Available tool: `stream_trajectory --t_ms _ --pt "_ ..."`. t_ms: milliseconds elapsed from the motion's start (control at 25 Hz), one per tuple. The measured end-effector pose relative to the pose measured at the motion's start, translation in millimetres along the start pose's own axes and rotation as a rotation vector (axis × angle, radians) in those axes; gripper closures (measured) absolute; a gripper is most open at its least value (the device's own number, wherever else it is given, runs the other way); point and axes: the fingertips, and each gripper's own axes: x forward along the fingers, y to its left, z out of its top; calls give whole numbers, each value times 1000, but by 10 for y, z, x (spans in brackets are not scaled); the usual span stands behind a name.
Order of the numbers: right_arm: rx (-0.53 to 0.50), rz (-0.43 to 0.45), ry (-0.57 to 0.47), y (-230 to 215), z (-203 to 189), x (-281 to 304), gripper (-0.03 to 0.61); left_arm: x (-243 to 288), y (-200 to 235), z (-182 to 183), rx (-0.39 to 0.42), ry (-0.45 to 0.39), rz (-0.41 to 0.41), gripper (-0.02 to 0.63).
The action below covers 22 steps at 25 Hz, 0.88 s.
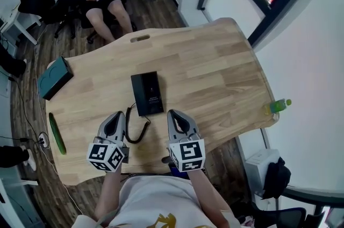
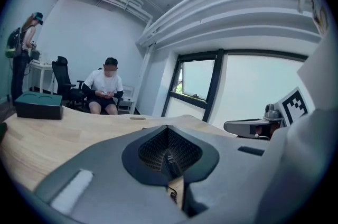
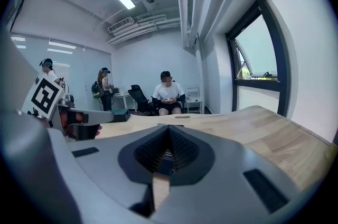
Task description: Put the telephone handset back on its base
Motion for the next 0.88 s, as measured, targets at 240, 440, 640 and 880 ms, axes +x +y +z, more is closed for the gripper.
stream_trajectory --t_ms 240,440,640,880 --pt "-7 0 -23 2 49 -54 575 -29 -31 39 14 -14 1 612" --pt "-1 2 -18 -21 31 -34 575 -30 -10 29 3 -12 2 612" --pt "3 5 -14 -30 24 -21 575 -19 15 23 1 -9 7 612" --pt "-1 7 -4 -43 -9 2 575 5 23 -6 -3 -1 6 612"
